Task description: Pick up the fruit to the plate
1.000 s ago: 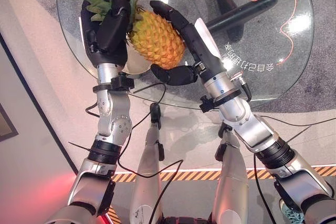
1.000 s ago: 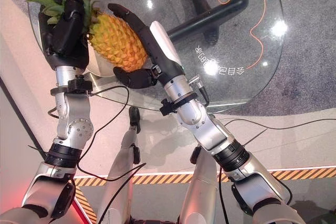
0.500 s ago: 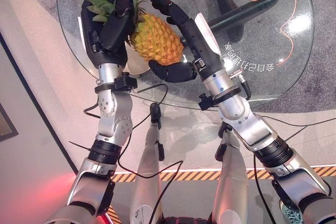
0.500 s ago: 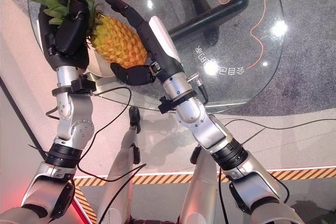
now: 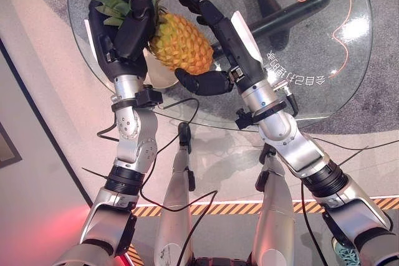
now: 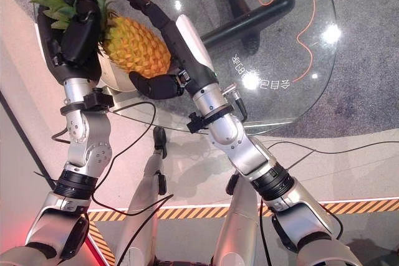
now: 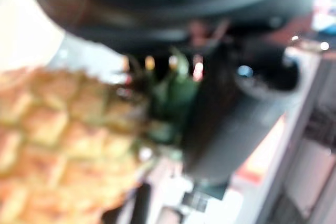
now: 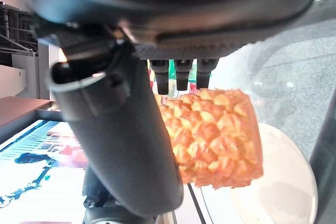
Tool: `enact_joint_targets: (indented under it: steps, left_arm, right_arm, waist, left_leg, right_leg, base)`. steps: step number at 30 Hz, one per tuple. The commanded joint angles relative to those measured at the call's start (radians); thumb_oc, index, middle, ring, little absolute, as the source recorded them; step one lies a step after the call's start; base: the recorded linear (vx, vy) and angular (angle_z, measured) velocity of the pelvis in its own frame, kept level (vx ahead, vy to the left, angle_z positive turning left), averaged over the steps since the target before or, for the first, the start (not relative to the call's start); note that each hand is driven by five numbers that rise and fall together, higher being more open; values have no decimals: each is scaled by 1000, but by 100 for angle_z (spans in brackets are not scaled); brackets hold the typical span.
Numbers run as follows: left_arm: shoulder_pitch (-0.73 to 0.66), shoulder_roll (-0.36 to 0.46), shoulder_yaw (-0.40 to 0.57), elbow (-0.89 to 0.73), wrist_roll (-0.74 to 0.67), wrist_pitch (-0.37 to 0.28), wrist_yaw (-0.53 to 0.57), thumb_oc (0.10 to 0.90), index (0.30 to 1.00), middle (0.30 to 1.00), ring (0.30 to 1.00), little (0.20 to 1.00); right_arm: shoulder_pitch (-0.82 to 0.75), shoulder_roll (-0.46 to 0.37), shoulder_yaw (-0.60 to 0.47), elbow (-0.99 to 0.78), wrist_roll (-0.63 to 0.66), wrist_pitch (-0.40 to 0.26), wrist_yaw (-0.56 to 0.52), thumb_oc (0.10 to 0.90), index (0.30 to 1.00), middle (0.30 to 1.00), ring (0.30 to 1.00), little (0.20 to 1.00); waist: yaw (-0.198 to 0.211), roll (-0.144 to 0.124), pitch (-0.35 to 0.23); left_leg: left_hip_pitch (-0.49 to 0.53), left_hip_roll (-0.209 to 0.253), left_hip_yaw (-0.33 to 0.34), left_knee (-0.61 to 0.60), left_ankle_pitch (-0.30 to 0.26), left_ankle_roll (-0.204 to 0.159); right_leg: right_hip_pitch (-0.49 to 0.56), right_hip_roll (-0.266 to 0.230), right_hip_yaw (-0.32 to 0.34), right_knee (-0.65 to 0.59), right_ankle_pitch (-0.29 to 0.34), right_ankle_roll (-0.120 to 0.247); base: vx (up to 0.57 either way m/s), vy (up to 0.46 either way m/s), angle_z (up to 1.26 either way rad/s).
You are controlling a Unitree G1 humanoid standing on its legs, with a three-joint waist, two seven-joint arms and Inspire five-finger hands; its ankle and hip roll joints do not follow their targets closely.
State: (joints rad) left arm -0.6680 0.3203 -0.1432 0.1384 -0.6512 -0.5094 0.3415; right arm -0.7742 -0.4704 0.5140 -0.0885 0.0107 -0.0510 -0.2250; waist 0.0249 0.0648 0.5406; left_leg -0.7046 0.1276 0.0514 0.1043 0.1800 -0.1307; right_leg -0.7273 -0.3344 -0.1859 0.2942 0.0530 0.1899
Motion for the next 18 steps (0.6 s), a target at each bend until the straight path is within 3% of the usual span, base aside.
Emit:
enact_joint_targets:
  steps: [1,18]
  left_arm:
    - [-142,38,45,-109,106,-168,28,100,300,300,300,200]
    - [-158,49,58,-84,223,-189,175,100,300,300,300,200]
  right_arm:
    - [-129,61,-54,-133,17,-114,-24,800,900,900,900,900]
    - [-136,61,-59,-157,29,-120,-26,800,900,900,900,900]
  waist:
    - [19,-13,-21]
    - [18,-21,-21]
  left_leg:
    - [41,23,3,2,-22,1]
    - [42,27,4,-1,-19,-2]
  right_leg:
    - [37,11,-10,-97,85,7]
    - [41,15,-10,-99,85,7]
  base:
    - [0,0,0]
    - [0,0,0]
